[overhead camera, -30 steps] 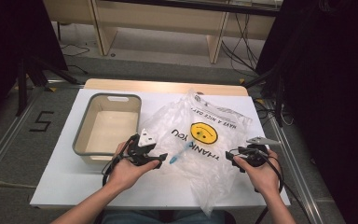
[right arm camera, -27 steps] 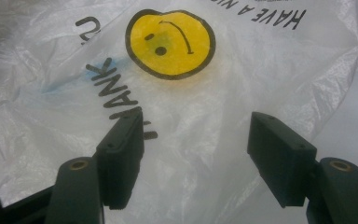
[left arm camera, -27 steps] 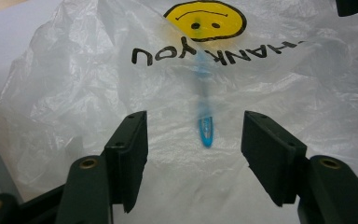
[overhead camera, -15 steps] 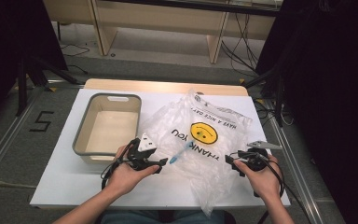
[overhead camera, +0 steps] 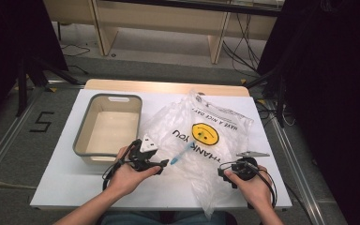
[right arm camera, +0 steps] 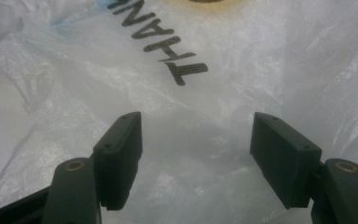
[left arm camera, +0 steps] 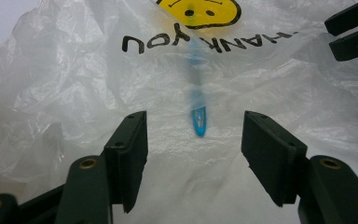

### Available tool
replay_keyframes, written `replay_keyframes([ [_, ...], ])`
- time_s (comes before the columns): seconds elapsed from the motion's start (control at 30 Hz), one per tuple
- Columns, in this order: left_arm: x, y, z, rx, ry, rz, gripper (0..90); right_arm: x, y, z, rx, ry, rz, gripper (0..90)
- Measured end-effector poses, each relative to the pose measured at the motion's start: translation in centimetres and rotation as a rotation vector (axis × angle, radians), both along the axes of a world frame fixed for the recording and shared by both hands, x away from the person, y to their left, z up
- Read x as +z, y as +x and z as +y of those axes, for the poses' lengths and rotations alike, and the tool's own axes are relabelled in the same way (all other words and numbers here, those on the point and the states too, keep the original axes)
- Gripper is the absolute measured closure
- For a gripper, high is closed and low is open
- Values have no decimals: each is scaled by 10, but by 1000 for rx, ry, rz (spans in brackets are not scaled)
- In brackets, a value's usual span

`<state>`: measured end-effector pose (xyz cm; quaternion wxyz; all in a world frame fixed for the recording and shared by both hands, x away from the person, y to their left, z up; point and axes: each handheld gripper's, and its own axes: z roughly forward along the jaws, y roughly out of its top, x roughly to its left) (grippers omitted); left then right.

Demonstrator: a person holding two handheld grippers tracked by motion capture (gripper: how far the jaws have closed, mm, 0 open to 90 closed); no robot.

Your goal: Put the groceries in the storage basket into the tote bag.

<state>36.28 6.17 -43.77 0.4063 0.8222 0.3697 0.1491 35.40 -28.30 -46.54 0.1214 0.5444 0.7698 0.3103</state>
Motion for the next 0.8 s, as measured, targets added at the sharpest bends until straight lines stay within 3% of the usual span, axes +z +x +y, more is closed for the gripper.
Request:
replay_keyframes([
  [0.23, -1, 0, 1, 8, 6, 1, 406, -7, -2, 1, -4, -89, 4, 441],
  [0.4, -1, 1, 0, 9, 13, 4, 406, -8, -3, 3, 53, -172, -26, 608],
  [0.63, -2, 2, 2, 14, 16, 8, 406, -8, -2, 1, 111, -176, -29, 887],
  [0.8, -1, 1, 2, 19, 12, 3, 406, -6, 2, -3, 132, -172, -9, 900],
])
